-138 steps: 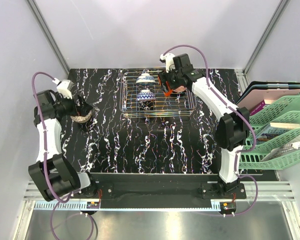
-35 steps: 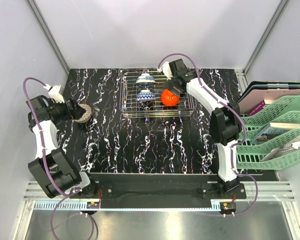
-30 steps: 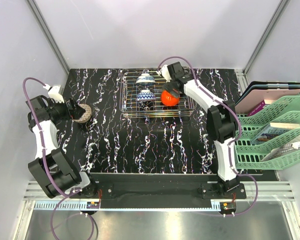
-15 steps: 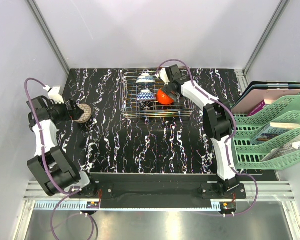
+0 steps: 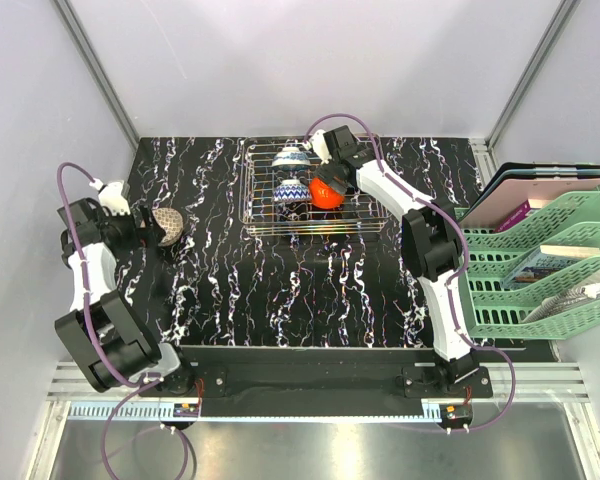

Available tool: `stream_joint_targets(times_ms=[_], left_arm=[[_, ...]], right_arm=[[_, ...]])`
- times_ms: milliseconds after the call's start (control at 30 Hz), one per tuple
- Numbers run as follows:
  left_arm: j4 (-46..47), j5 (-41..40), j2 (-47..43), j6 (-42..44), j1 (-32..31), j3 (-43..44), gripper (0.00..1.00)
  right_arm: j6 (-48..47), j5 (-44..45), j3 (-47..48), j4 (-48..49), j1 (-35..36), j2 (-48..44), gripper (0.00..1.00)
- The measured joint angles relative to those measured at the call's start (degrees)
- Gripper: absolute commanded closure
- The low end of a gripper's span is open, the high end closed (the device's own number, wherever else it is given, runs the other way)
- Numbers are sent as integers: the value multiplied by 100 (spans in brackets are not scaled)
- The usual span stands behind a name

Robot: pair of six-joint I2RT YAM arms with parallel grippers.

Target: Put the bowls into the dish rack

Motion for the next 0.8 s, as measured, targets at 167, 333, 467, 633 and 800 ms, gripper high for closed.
stream_joint_targets(times_ms=[167, 333, 467, 633, 800], left_arm=[[2, -315, 168, 44, 39, -11, 1], [11, -743, 605, 15, 52, -11, 1], [13, -1012, 1012, -52, 52, 44, 1], [57, -1217, 1611, -201, 52, 424, 1], [201, -1279, 1917, -297, 52, 737, 1]], right_arm=[[2, 31, 0, 0, 0, 0, 0], [9, 70, -50, 9, 2, -26, 0], [68, 39, -557, 0, 13, -385, 0], [203, -105, -1187, -11, 59, -1220, 0], [256, -170, -1499, 33, 76, -2135, 0]])
